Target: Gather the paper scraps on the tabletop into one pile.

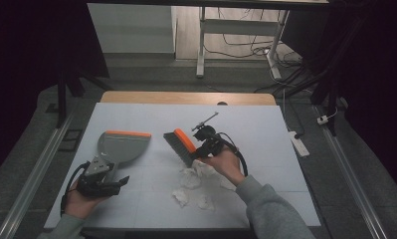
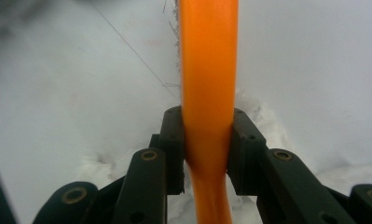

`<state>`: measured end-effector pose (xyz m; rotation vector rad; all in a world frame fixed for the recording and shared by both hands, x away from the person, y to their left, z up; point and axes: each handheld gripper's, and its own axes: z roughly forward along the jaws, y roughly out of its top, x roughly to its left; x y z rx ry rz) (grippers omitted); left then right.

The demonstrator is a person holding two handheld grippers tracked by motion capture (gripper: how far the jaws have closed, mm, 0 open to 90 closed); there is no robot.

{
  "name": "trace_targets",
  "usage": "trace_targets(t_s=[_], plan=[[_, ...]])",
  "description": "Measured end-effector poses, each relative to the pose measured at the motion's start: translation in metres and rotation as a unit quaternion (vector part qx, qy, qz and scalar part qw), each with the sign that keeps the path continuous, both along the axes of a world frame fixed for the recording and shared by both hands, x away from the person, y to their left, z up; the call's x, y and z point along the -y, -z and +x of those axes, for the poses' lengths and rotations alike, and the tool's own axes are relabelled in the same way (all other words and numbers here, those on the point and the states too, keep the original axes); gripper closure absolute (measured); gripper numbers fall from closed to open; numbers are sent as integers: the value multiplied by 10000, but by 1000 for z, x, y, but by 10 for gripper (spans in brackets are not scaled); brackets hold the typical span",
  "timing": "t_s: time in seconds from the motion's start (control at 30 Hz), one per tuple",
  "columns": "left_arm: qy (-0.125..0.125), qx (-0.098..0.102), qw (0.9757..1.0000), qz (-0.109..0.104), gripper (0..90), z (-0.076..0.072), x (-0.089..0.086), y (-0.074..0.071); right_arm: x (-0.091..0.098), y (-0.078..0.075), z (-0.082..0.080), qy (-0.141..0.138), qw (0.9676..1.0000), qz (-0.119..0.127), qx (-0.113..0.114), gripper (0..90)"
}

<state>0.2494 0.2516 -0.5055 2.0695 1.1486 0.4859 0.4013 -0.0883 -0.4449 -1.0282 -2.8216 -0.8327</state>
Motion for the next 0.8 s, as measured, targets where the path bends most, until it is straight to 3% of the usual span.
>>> trace_targets(t_s=[0.2,0.27,0.33,0.5,0.63,0.8], plan=[[-36,13,10000,-30,266,0,-1,-1,14,-43,-23,-269,9978,453,400,706],[-48,16,10000,-31,266,0,-1,-1,14,-51,-32,-410,9970,424,497,706],[-46,8,10000,-31,266,0,-2,-1,11,-53,-41,-526,9966,434,451,706],[-76,23,10000,-32,266,-1,-3,-1,-3,-35,-68,-1134,9934,92,126,706],[-59,1,10000,-19,266,0,-3,0,-15,-13,-91,-1625,9863,-222,-150,706],[-39,4,10000,2,265,-1,-1,-1,-27,11,-100,-1868,9795,-651,-375,706]])
